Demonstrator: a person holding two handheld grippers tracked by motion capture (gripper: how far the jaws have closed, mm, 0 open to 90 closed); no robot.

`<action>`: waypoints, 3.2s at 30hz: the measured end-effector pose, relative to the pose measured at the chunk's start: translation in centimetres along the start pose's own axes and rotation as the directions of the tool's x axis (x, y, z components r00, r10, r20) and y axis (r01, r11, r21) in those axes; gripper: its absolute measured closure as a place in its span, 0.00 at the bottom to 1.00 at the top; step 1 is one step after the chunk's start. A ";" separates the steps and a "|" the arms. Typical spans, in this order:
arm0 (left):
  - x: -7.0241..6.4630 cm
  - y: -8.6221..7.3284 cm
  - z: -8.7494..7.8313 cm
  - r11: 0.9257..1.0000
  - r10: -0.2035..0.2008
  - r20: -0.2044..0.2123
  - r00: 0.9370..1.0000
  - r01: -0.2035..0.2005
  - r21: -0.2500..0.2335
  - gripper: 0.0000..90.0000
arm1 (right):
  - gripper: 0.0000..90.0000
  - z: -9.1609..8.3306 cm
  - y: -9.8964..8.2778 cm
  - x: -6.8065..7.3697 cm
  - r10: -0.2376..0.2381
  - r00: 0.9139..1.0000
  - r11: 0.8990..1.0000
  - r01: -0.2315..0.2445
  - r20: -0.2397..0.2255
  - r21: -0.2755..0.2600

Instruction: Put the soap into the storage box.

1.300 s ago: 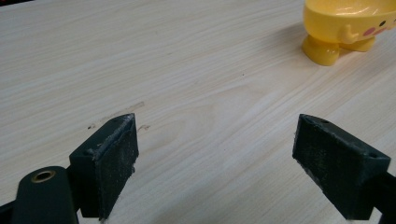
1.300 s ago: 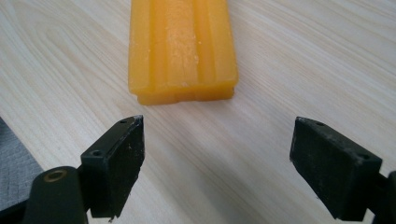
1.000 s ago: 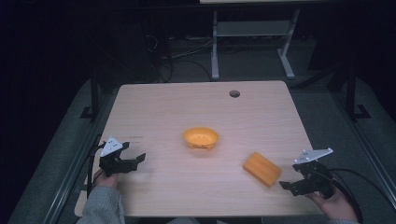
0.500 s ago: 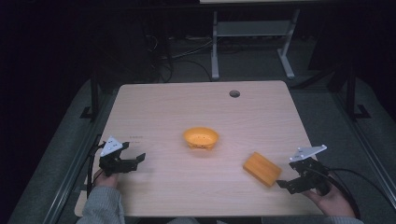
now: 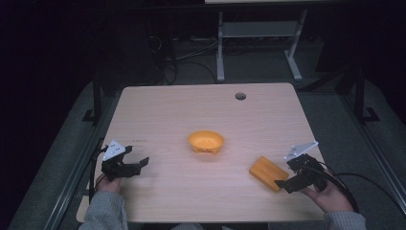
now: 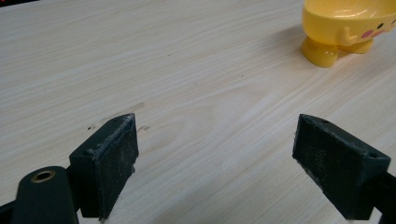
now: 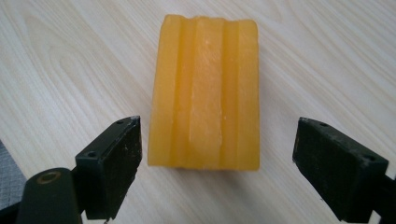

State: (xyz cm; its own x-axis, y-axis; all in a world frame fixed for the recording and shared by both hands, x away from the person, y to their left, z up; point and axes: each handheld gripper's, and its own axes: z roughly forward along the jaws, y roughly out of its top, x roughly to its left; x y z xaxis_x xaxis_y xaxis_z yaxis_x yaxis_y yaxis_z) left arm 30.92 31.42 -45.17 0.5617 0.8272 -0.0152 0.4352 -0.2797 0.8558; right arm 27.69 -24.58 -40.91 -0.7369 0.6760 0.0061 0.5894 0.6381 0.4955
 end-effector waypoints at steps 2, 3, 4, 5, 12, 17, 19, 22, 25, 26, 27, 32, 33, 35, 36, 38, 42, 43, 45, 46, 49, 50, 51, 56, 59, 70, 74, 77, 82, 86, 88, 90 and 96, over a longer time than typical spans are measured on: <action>0.0 0.0 0.0 1.000 0.001 0.004 1.000 -0.001 -0.001 0.15 | 0.17 0.2 0.4 0.1 -0.007 1.000 1.000 0.007 -0.002 0.006; 0.0 0.0 0.0 1.000 0.004 0.004 1.000 -0.004 0.005 0.15 | 0.17 0.4 0.6 0.1 -0.013 1.000 1.000 0.013 -0.005 0.008; 0.0 0.0 0.0 1.000 0.012 0.004 1.000 -0.012 0.011 0.15 | 0.17 0.5 0.8 0.1 -0.021 1.000 1.000 0.021 -0.007 0.013; 0.0 0.0 0.0 1.000 0.010 0.005 1.000 -0.010 0.004 0.15 | 0.17 0.7 1.0 0.2 -0.027 1.000 1.000 0.027 -0.006 0.017; 0.1 0.0 0.0 1.000 0.003 0.003 1.000 -0.003 0.001 0.15 | 0.17 2.1 2.2 0.3 -0.041 0.999 0.998 0.042 -0.019 0.047; 0.1 0.0 -0.1 1.000 0.015 0.004 1.000 -0.015 0.009 0.15 | 0.17 3.3 2.7 0.4 -0.037 0.999 0.997 0.039 -0.023 0.073; 0.1 0.0 -0.1 1.000 0.017 0.004 1.000 -0.017 0.013 0.15 | 0.16 3.6 2.8 0.5 -0.029 0.999 0.996 0.031 -0.021 0.084; 0.1 0.0 -0.1 1.000 0.015 0.003 1.000 -0.015 0.012 0.15 | 0.16 4.2 2.9 0.4 -0.031 0.999 0.994 0.032 -0.013 0.102; 0.1 0.0 -0.1 1.000 0.010 0.004 1.000 -0.010 0.007 0.15 | 0.16 4.7 3.0 0.3 -0.024 1.000 0.993 0.026 -0.018 0.116; 0.1 0.0 -0.1 1.000 0.007 0.004 1.000 -0.007 0.006 0.15 | 0.16 4.9 3.0 0.4 -0.026 1.000 0.992 0.028 -0.016 0.121; 0.1 0.0 -0.1 1.000 0.007 0.004 1.000 -0.007 0.005 0.15 | 0.16 5.3 3.1 0.5 -0.034 0.999 0.990 0.035 -0.010 0.139; 0.1 0.0 -0.1 1.000 0.012 0.003 1.000 -0.012 0.006 0.15 | 0.17 5.7 3.2 0.6 -0.039 0.999 0.988 0.039 -0.009 0.151; 0.1 0.0 -0.1 1.000 0.011 0.004 1.000 -0.011 0.005 0.15 | 0.17 5.8 3.3 0.6 -0.038 0.999 0.987 0.038 -0.007 0.156; 0.1 0.0 -0.1 1.000 0.010 0.003 1.000 -0.010 0.006 0.15 | 0.17 6.0 3.3 0.6 -0.033 0.999 0.986 0.034 -0.005 0.161; 0.1 0.0 -0.1 1.000 0.010 0.003 1.000 -0.010 0.007 0.15 | 0.19 6.0 3.3 0.6 -0.030 1.000 0.986 0.030 0.001 0.163; 0.1 0.0 -0.1 1.000 0.011 0.003 1.000 -0.011 0.007 0.15 | 0.20 6.2 3.3 0.6 -0.029 1.000 0.986 0.029 0.000 0.163; 0.1 0.0 -0.2 1.000 0.015 0.002 1.000 -0.015 0.007 0.15 | 0.21 6.4 3.4 0.7 -0.036 0.999 0.985 0.034 0.004 0.170; 0.2 0.0 -0.2 1.000 0.015 0.002 1.000 -0.015 0.008 0.15 | 0.21 6.4 3.4 0.7 -0.034 0.999 0.984 0.033 0.005 0.174; 0.2 0.1 -0.2 1.000 0.013 0.003 1.000 -0.013 0.007 0.15 | 0.21 6.5 3.4 0.7 -0.032 0.999 0.984 0.030 0.010 0.174; 0.2 0.1 -0.2 1.000 0.014 0.003 1.000 -0.014 0.007 0.15 | 0.21 6.5 3.4 0.7 -0.032 0.999 0.984 0.030 0.009 0.175; 0.2 0.0 -0.2 1.000 0.013 0.002 1.000 -0.013 0.007 0.15 | 0.21 6.5 3.4 0.7 -0.035 0.999 0.984 0.033 0.010 0.176; 0.2 0.1 -0.2 1.000 0.014 0.003 1.000 -0.014 0.007 0.15 | 0.21 6.5 3.4 0.8 -0.035 0.999 0.984 0.032 0.013 0.175; 0.1 0.1 -0.2 1.000 0.015 0.002 1.000 -0.015 0.006 0.15 | 0.21 6.6 3.4 0.7 -0.037 0.999 0.984 0.034 0.013 0.176; 0.2 0.1 -0.2 1.000 0.013 0.002 1.000 -0.013 0.006 0.15 | 0.22 6.5 3.5 0.8 -0.031 0.999 0.983 0.028 0.011 0.182; 0.2 0.1 -0.2 1.000 0.014 0.001 1.000 -0.014 0.006 0.15 | 0.22 6.5 3.4 0.7 -0.035 0.999 0.984 0.032 0.013 0.176; 0.1 0.0 -0.2 1.000 0.000 0.002 1.000 0.000 -0.004 0.15 | 0.24 6.4 3.3 0.9 -0.077 0.997 0.983 0.079 -0.020 0.164; 0.2 0.0 -0.2 1.000 0.001 0.000 1.000 -0.001 -0.005 0.15 | 0.24 6.3 3.5 1.0 -0.091 0.996 0.983 0.094 -0.022 0.155; 0.2 0.0 -0.3 1.000 0.007 0.000 1.000 -0.007 0.003 0.15 | 0.24 6.0 4.0 1.1 -0.115 0.993 0.983 0.118 -0.035 0.140; 0.1 0.0 -0.3 1.000 0.003 0.002 1.000 -0.003 -0.006 0.15 | 0.24 5.6 4.8 1.2 -0.136 0.990 0.982 0.140 -0.039 0.130; 0.2 0.1 -0.4 1.000 0.007 0.001 1.000 -0.007 0.000 0.15 | 0.24 5.3 5.5 1.1 -0.147 0.988 0.981 0.152 -0.051 0.117; 0.2 0.0 -0.4 1.000 0.007 0.001 1.000 -0.007 0.003 0.15 | 0.24 5.2 5.8 1.0 -0.148 0.987 0.982 0.154 -0.059 0.113; 0.3 0.0 -0.4 1.000 0.003 0.001 1.000 -0.003 0.002 0.15 | 0.24 5.2 6.1 0.9 -0.150 0.987 0.981 0.157 -0.062 0.112; 0.3 0.0 -0.4 1.000 0.003 -0.001 1.000 -0.003 0.003 0.15 | 0.24 5.3 6.7 0.7 -0.157 0.985 0.980 0.165 -0.073 0.115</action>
State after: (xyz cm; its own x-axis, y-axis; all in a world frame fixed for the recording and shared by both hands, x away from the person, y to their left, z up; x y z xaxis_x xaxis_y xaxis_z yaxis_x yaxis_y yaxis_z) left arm 30.81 31.89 -44.92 0.5624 0.8268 -0.0120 0.4352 -0.2836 0.8545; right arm 32.86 -17.89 -42.21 -0.8425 0.5386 -0.0081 0.4942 0.7789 0.3862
